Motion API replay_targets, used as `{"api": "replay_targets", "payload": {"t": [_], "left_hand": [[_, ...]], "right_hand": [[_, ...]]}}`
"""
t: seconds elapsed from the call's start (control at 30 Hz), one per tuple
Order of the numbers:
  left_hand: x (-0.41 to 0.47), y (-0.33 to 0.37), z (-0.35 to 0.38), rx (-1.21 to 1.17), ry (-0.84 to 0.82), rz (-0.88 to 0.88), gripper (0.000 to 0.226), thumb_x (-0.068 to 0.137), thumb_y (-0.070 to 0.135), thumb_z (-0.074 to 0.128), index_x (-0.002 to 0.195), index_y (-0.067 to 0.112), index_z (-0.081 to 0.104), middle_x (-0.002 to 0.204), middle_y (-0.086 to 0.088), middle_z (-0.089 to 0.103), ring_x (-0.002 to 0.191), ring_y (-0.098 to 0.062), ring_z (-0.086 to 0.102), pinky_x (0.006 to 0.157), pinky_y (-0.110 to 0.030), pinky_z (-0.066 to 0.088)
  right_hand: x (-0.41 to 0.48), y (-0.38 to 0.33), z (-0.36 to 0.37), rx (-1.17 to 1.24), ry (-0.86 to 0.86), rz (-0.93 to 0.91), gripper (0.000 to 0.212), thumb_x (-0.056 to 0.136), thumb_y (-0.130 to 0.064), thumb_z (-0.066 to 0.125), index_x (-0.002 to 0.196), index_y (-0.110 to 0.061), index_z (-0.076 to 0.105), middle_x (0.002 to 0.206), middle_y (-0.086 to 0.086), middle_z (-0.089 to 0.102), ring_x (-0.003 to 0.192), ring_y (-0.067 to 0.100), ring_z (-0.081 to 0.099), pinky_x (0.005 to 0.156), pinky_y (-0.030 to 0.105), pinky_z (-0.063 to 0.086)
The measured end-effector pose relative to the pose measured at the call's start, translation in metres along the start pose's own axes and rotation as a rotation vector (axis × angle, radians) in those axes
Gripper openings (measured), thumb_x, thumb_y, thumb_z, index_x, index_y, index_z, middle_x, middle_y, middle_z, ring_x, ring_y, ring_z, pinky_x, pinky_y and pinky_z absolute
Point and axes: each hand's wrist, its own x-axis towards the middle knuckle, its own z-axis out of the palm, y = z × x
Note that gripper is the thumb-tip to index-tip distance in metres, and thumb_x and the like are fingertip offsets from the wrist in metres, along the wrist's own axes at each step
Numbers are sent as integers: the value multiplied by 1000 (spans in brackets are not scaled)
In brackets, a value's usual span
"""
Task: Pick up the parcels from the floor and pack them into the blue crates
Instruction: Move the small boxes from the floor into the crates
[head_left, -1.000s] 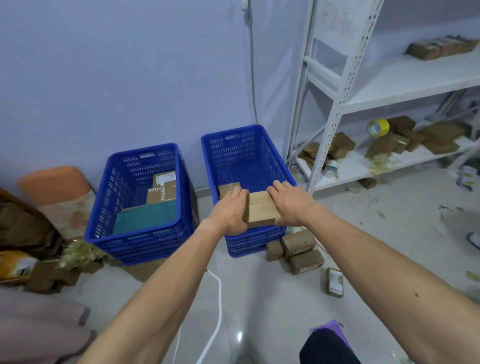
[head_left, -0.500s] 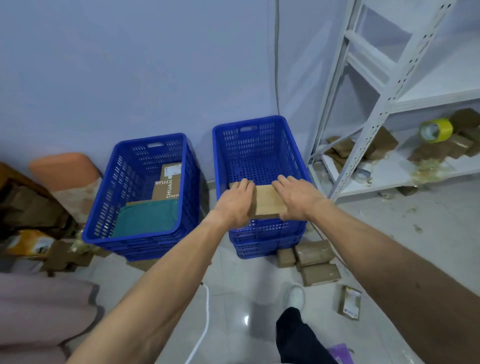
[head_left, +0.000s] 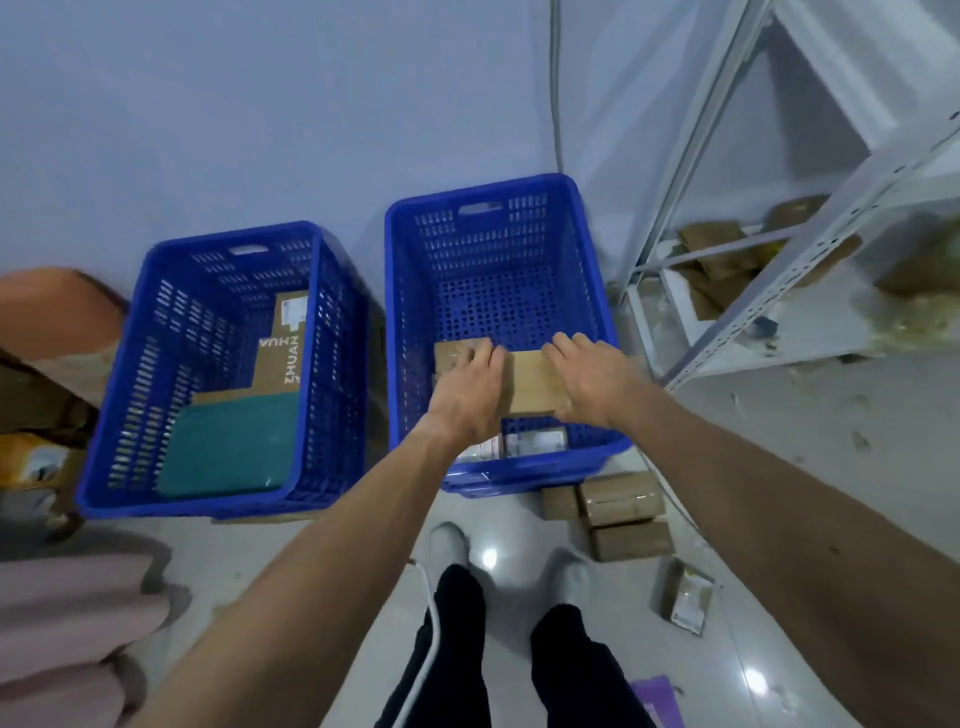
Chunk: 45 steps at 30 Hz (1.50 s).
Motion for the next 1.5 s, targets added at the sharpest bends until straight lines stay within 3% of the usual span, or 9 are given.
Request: {"api": "replay_targets", "payload": {"t": [0.2,0.43,0.53,0.67,0.83,0.9,1.13,1.37,1.5], "left_hand": [[71,-17,57,-54,-94,69,64,78,26,70,131,13,35,122,-8,43,107,-30,52,83,-42,46],[150,-36,154,-115,-187,150,67,77,34,76,128,13,38,123,-7,43,106,-28,52,81,-40,48],[178,-42,196,-101,-204,158,64,82,36,73,130,11,37,124,-7,43,112,-28,51,88,-40,46],[206,-43,245,-109,-242,158,75,70,39,81,126,14,36,124,-6,40,110,-26,48,85,-38,44],[230,-39,292,-59,-290,193,77,73,40,78,130,14,34,129,-8,38,115,-28,46,96,-41,42],[233,-39,308,-37,-299,215,76,74,42,77,130,13,34,128,-9,40,115,-28,47,99,-41,41],[231,-38,338,88,-358,222,65,80,35,75,129,12,40,124,-8,48,116,-28,51,116,-48,24],[236,-38,326,151,-389,265,53,90,27,60,136,10,41,132,-12,49,124,-30,48,120,-51,18],[234,-36,316,101,-363,269,61,88,35,64,139,11,39,134,-10,47,125,-29,47,118,-50,22]], "right_hand": [[57,22,53,32,-120,38,82,78,-57,71,138,-13,36,131,4,40,115,24,45,93,39,44],[132,31,143,101,-253,130,83,86,-41,69,148,-11,23,147,9,27,131,28,35,105,44,37],[163,35,180,111,-286,144,83,89,-41,66,151,-12,18,152,11,22,136,29,31,108,45,34],[193,44,227,91,-341,170,86,85,-37,70,150,-13,18,147,9,26,129,32,37,103,46,38],[216,45,276,120,-429,208,84,83,-27,74,146,-13,21,143,9,26,117,32,47,88,43,46],[220,42,292,127,-445,209,82,85,-28,72,147,-13,20,143,11,25,117,33,47,90,44,48],[225,33,314,161,-459,180,82,87,-25,69,150,-13,17,144,10,25,117,29,48,81,38,44],[223,31,313,185,-553,178,86,91,-30,66,153,-11,10,152,12,22,127,30,44,92,40,46],[215,33,302,182,-598,179,90,94,-30,62,156,-10,0,160,10,11,138,31,34,104,41,44]]}}
